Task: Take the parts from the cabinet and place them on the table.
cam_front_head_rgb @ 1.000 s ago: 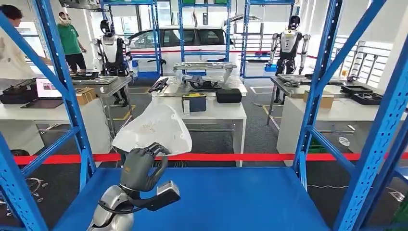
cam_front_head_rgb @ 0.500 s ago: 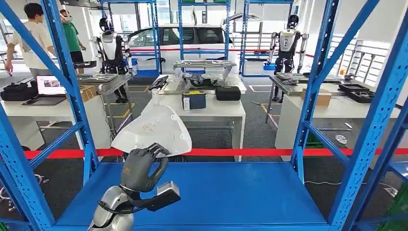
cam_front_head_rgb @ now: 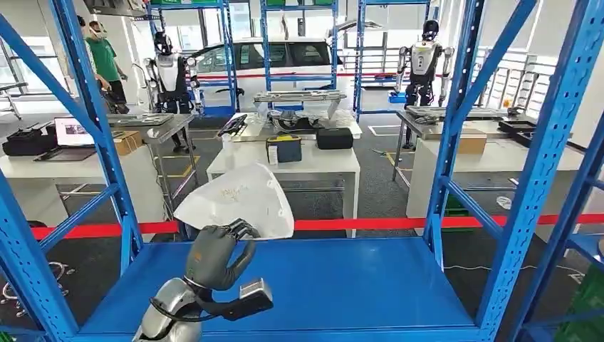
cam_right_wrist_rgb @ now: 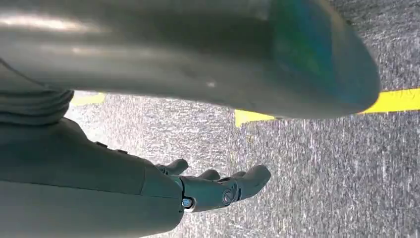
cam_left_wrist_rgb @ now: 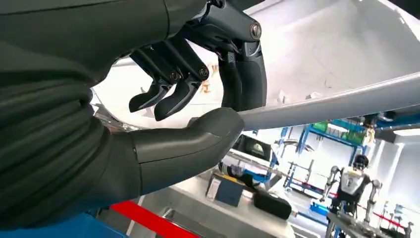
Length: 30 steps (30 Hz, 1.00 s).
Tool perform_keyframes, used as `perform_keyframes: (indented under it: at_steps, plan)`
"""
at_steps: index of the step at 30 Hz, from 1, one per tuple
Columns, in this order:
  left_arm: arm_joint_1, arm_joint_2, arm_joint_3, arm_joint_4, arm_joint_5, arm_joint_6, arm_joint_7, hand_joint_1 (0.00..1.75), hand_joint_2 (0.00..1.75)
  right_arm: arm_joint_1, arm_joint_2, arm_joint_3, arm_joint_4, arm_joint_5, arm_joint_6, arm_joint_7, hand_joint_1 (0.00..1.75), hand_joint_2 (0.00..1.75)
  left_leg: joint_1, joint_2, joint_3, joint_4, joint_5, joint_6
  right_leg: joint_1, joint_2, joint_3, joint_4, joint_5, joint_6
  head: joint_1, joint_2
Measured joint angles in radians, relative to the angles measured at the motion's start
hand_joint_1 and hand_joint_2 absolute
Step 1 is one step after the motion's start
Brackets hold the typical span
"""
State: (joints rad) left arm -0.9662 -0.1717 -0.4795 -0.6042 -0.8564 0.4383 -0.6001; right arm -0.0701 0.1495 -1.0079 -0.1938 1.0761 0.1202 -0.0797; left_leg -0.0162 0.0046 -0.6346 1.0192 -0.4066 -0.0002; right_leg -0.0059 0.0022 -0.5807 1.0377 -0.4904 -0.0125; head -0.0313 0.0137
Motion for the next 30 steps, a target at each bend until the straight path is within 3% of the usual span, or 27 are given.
perform_keyframes:
  at_steps: [14, 15, 17, 18, 19, 20, 22, 23, 24, 25, 27, 28, 29, 30]
  plan:
    - [0.0, -0.011, -0.006, 0.019, 0.037, -0.032, 0.029, 1.75, 1.75, 0.0, 0.0, 0.0, 0.0, 0.003, 0.002, 0.0, 0.0, 0.0, -0.001, -0.001, -0.005, 0.003, 0.0, 0.001, -0.003, 0.0, -0.003, 0.0, 0.002, 0.004, 0.0, 0.0]
    - [0.0, -0.011, -0.006, 0.018, 0.042, -0.04, 0.035, 1.75, 1.75, 0.0, 0.0, 0.0, 0.0, 0.003, 0.002, 0.0, 0.0, 0.0, -0.004, -0.001, -0.009, 0.01, -0.003, 0.004, -0.009, 0.0, -0.002, -0.007, 0.006, 0.01, 0.0, 0.0]
    - [0.0, -0.012, -0.006, 0.01, 0.051, -0.042, 0.047, 1.75, 1.75, 0.0, 0.004, 0.0, 0.0, 0.005, 0.002, -0.002, 0.0, 0.0, -0.008, -0.003, -0.003, -0.004, 0.006, 0.022, -0.008, -0.001, 0.004, -0.018, 0.015, 0.021, 0.0, 0.0]
    - [0.0, -0.012, -0.006, 0.005, 0.055, -0.042, 0.049, 1.75, 1.75, 0.0, 0.004, 0.0, 0.0, 0.008, 0.002, -0.003, 0.0, 0.0, 0.001, -0.001, 0.01, -0.033, 0.022, 0.03, -0.003, 0.0, 0.007, -0.023, 0.017, 0.024, 0.0, 0.0]
    - [-0.003, -0.014, -0.006, 0.001, 0.058, -0.042, 0.05, 1.75, 1.75, 0.0, 0.003, 0.0, 0.0, 0.011, 0.002, -0.004, 0.0, 0.0, 0.006, 0.003, 0.017, -0.053, 0.033, 0.027, -0.005, 0.0, 0.001, -0.009, -0.002, 0.026, 0.0, 0.0]
    - [-0.006, -0.014, -0.006, -0.002, 0.059, -0.042, 0.05, 1.75, 1.75, 0.0, 0.003, 0.0, 0.0, 0.011, 0.002, -0.004, 0.0, 0.0, 0.009, 0.003, 0.015, -0.057, 0.039, 0.032, -0.004, 0.001, -0.019, 0.035, -0.042, 0.028, 0.001, 0.0]
    - [-0.005, -0.014, -0.006, -0.004, 0.06, -0.042, 0.052, 1.75, 1.75, 0.001, 0.003, 0.0, 0.0, 0.013, 0.003, -0.002, 0.0, 0.0, 0.011, 0.004, 0.005, -0.055, 0.042, 0.028, -0.01, 0.001, -0.082, 0.187, -0.125, 0.039, 0.002, 0.0]
    - [-0.003, -0.014, -0.006, -0.004, 0.06, -0.042, 0.052, 1.75, 1.75, 0.001, 0.003, 0.0, 0.0, 0.013, 0.002, -0.001, 0.0, 0.0, 0.012, 0.004, -0.003, -0.051, 0.045, 0.024, -0.015, 0.001, -0.11, 0.253, -0.15, 0.044, 0.002, 0.0]
    - [-0.001, -0.014, -0.006, -0.005, 0.06, -0.043, 0.052, 1.75, 1.75, 0.001, 0.003, 0.0, 0.0, 0.013, 0.002, 0.0, 0.0, 0.0, 0.016, 0.004, -0.013, -0.045, 0.048, 0.02, -0.02, 0.001, -0.114, 0.269, -0.146, 0.05, 0.002, 0.0]
    - [0.0, -0.013, -0.006, -0.005, 0.06, -0.043, 0.052, 1.75, 1.75, 0.001, 0.001, 0.0, 0.0, 0.014, 0.001, 0.002, 0.0, 0.0, 0.022, 0.004, -0.023, -0.037, 0.051, 0.015, -0.025, 0.0, -0.091, 0.231, -0.121, 0.057, 0.002, 0.0]
    - [-0.001, -0.01, -0.006, -0.009, 0.069, -0.043, 0.046, 1.75, 1.75, 0.001, -0.002, 0.0, 0.0, 0.015, -0.004, 0.0, 0.0, 0.0, 0.037, 0.004, -0.048, -0.01, 0.051, -0.001, -0.04, -0.002, 0.003, 0.064, -0.05, 0.077, 0.002, 0.0]
    - [-0.002, -0.009, -0.006, -0.011, 0.072, -0.043, 0.043, 1.75, 1.75, -0.002, -0.002, 0.0, 0.0, 0.014, -0.005, -0.001, 0.0, 0.0, 0.039, 0.003, -0.062, 0.012, 0.049, -0.015, -0.041, -0.003, 0.021, 0.02, -0.054, 0.082, 0.002, 0.0]
    - [-0.003, -0.006, -0.005, -0.014, 0.076, -0.042, 0.039, 1.75, 1.75, -0.002, 0.009, 0.0, 0.003, 0.014, -0.006, -0.003, 0.0, 0.0, 0.032, 0.0, -0.071, 0.024, 0.047, -0.025, -0.037, 0.006, 0.008, 0.027, -0.043, 0.077, 0.009, 0.0]
    - [-0.004, -0.005, -0.005, -0.015, 0.077, -0.041, 0.032, 1.75, 1.75, -0.001, 0.001, -0.001, 0.003, 0.013, -0.009, -0.005, 0.0, 0.0, 0.033, -0.001, -0.073, 0.024, 0.048, -0.029, -0.035, 0.007, 0.001, 0.042, -0.043, 0.041, 0.004, 0.0]
